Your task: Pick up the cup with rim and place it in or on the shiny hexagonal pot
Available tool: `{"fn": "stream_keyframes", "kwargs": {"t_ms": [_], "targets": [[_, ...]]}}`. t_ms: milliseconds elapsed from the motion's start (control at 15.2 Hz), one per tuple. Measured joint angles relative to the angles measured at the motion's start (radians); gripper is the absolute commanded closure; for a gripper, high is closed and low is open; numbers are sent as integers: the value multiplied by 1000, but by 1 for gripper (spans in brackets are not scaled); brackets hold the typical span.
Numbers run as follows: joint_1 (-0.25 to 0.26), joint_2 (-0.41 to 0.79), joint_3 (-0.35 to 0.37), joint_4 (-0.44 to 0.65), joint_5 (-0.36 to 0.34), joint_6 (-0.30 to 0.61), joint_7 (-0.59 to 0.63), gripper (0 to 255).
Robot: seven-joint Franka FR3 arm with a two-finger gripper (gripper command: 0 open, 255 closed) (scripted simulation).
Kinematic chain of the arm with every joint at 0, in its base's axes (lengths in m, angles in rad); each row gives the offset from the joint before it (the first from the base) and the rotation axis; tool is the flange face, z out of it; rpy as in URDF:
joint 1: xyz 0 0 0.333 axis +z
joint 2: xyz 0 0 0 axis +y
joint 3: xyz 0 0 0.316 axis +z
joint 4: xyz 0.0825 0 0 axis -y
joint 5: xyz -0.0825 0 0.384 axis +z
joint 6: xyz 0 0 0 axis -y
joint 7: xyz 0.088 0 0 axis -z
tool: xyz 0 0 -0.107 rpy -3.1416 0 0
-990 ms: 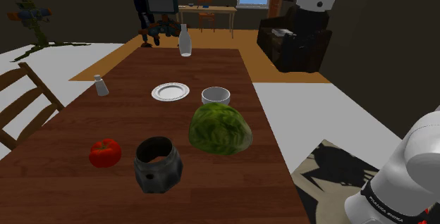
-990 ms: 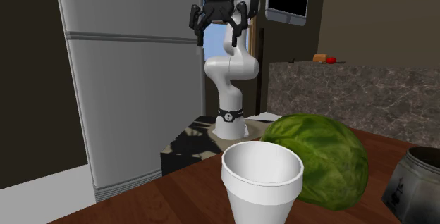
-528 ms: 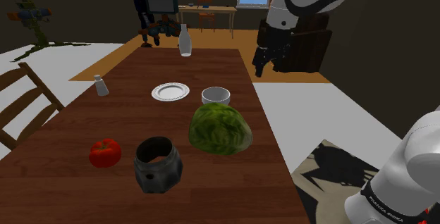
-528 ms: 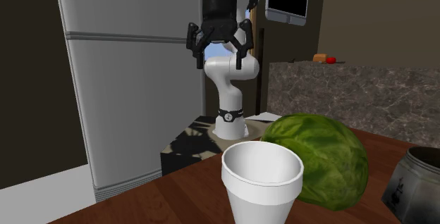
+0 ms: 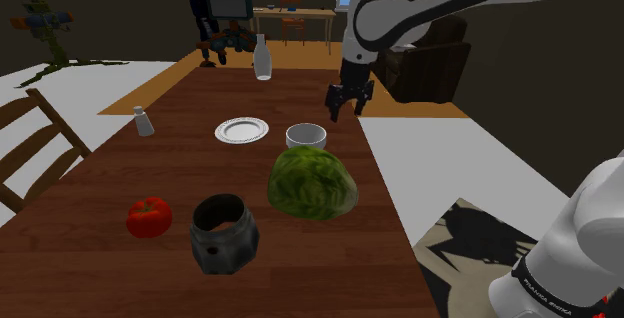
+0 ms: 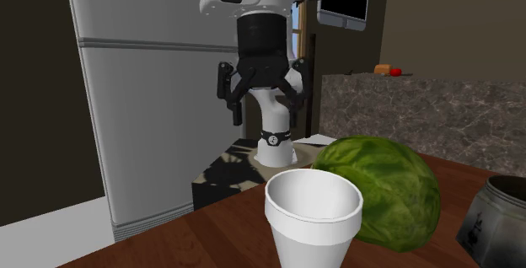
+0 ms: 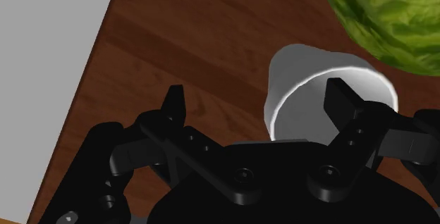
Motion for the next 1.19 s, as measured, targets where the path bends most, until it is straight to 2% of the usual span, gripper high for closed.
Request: {"fn": "stream_keyframes", "kwargs": {"t_ms": [396, 924, 1188], "targets": [[11, 231, 10, 165, 8, 53, 10, 0], [15, 310, 11, 160, 7, 136, 10, 0], [15, 314, 11, 155, 7, 145, 10, 0]]}}
